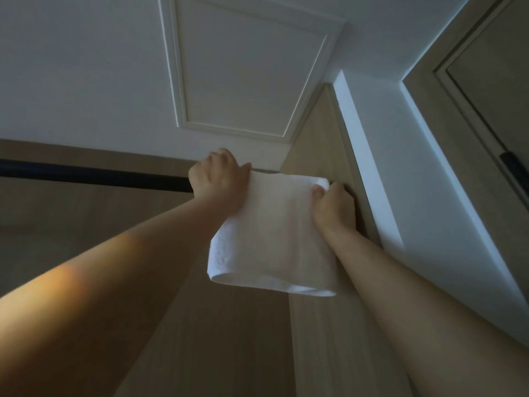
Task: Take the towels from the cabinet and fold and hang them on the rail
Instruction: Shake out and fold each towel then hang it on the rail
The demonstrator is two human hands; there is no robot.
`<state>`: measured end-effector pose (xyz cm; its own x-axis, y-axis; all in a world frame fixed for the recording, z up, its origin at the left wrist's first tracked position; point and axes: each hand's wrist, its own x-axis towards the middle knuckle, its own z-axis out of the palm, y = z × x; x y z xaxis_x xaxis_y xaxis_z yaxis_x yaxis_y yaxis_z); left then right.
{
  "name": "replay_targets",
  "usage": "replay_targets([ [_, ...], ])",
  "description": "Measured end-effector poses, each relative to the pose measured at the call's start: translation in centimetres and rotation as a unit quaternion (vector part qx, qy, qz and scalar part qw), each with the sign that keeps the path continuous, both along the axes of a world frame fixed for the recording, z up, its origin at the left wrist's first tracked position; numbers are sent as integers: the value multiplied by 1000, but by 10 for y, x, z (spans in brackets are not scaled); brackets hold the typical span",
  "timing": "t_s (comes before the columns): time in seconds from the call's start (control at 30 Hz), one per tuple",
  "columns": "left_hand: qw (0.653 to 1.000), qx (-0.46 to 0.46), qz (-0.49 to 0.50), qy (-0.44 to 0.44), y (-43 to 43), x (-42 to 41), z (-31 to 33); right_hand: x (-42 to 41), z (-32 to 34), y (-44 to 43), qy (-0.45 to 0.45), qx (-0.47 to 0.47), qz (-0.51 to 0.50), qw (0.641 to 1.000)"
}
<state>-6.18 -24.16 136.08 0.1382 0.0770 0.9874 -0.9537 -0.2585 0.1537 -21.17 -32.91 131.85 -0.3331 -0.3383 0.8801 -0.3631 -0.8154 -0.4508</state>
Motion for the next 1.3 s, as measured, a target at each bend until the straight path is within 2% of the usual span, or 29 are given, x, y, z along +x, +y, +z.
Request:
replay_targets([
  [0.17, 999, -15, -3, -47, -9, 9, -15, -3, -17, -5, 36, 9, 13, 999],
  [0.33, 998, 13, 15, -58, -5, 12, -18, -10, -49, -7, 24, 106, 182, 977],
  [0.4, 999, 26, 2, -44, -1, 8, -18, -12, -69, -9, 40, 108, 214, 970],
  [0.5, 997, 35, -58, -23, 6, 2, -26, -13, -82, -8, 22, 63, 210, 975],
  [0.57, 987, 11, -159, 0, 11, 0, -42, -14, -79, -4, -1, 51, 216, 975],
  [0.67, 939, -14, -338, 63, 18, 0, -73, -17, -73, 0, -2, 52, 229, 972],
  [0.73, 892, 44, -421, 155, 22, 4, -90, -20, -71, 2, 5, 46, 229, 972],
  [0.83, 761, 182, -554, 283, 27, 12, -103, -24, -69, 5, 11, 29, 220, 975],
  [0.87, 735, 199, -578, 292, 27, 15, -104, -24, -68, 6, 11, 26, 219, 975],
  [0.9, 732, 200, -584, 288, 27, 18, -104, -24, -66, 6, 12, 23, 219, 975],
  [1.07, 805, 138, -531, 226, 24, 23, -92, -19, -45, 11, 38, 0, 215, 976],
  [1.13, 818, 104, -523, 215, 23, 24, -84, -17, -32, 13, 28, -13, 233, 972],
  [1.2, 807, 104, -535, 227, 23, 25, -76, -14, -21, 13, 9, -6, 255, 967],
  [1.3, 755, 141, -583, 266, 19, 29, -74, -12, -20, 4, 16, 42, 273, 961],
])
